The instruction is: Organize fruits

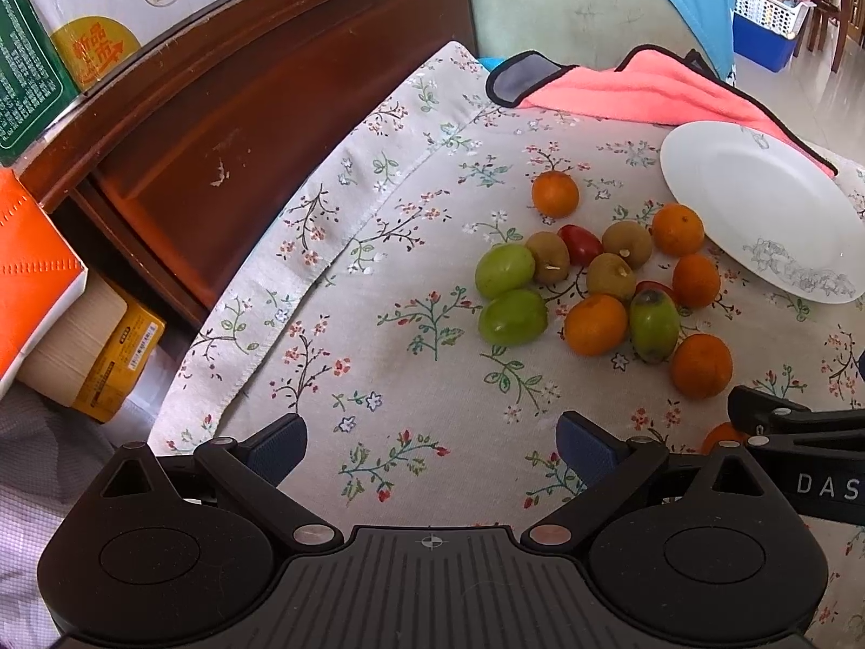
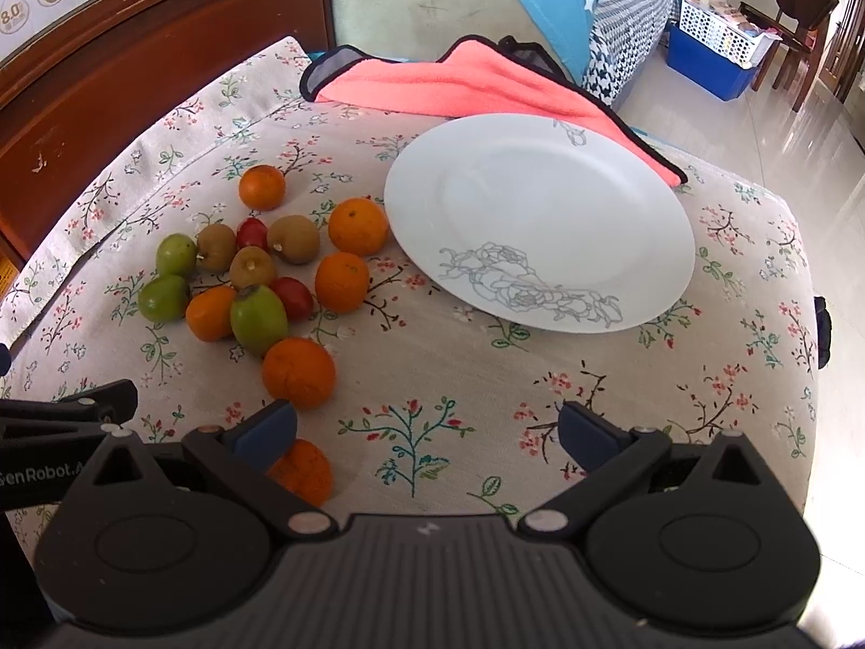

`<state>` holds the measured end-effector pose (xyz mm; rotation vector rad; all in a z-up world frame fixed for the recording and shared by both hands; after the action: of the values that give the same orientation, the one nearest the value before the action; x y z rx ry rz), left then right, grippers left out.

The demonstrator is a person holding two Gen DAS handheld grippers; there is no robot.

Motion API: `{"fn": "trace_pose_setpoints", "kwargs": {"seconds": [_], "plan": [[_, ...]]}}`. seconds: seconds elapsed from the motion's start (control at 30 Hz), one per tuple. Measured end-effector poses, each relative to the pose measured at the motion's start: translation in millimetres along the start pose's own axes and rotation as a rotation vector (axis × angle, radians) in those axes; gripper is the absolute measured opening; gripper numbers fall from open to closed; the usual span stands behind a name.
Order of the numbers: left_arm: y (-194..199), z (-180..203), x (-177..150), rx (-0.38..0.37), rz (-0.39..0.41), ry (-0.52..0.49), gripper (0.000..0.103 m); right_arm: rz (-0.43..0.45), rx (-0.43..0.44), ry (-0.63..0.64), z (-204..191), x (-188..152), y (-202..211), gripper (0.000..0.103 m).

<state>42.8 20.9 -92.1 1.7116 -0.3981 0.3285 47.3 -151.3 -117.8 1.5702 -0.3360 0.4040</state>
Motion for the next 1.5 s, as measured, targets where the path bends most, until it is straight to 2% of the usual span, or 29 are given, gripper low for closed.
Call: {"fn": "trace_pose_setpoints", "kwargs": {"seconds": [0.23, 0.4, 0.53, 0.67, 0.73, 0.9, 1.1, 1.2, 1.4, 1.5], "plan": [[9.5, -9.7, 10.3, -0.043, 0.056, 0.030, 0.100, 0.018, -0.001, 0.011, 9.3, 1.9, 8.8, 0.102], [13.8, -26.8, 15.3, -0.066, 0.081, 0.040, 0.100, 0.067, 0.092, -0.043, 29.3, 3.6, 21.8, 0.101], [14.0, -35.5, 17.0, -0.077, 0.099, -0.005, 0.100, 0.141, 0.177, -0.058, 34.6, 0.1, 28.9, 0.097], [13.5, -30.7, 13.0, -0.094, 0.109, -0.049, 0.100, 0.099, 0.211, -0.002, 25.1, -12.3, 25.8, 0.087], [13.3, -25.4, 10.9, -0.103, 0.117, -0.087, 0.100, 0.087, 0.266, 0.023, 13.7, -18.9, 24.2, 0.085], [11.1, -17.7, 10.0, -0.154, 0.132, -0.136, 0.099, 0.027, 0.377, 0.076, -14.0, -32.2, 23.0, 0.071], [2.6, -11.7, 18.1, -0.210, 0.147, -0.173, 0.097, 0.020, 0.360, 0.123, -28.4, -34.6, 13.3, 0.051], [-0.9, -5.5, 23.2, -0.236, 0.156, -0.186, 0.094, 0.019, 0.350, 0.121, -28.3, -34.6, 10.3, 0.045], [-12.8, -2.2, 32.1, -0.280, 0.133, -0.140, 0.079, 0.035, 0.336, 0.129, -30.1, -33.9, 4.1, 0.033], [-17.2, -0.3, 34.2, -0.314, 0.119, -0.109, 0.073, 0.044, 0.333, 0.135, -31.6, -32.8, 4.5, 0.031]]}}
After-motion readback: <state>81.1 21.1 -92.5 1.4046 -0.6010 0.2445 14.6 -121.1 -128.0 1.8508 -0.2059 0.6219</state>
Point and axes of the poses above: each gripper's, at about its wrist camera, not at the fingertips, and y roughly against the way its jaws point, z to its right, x to its top, the point moved 8 cm from there along -y, roughly the way its jaws point, and after that the axes turned 5 degrees about -z, right-handed, at the moved point
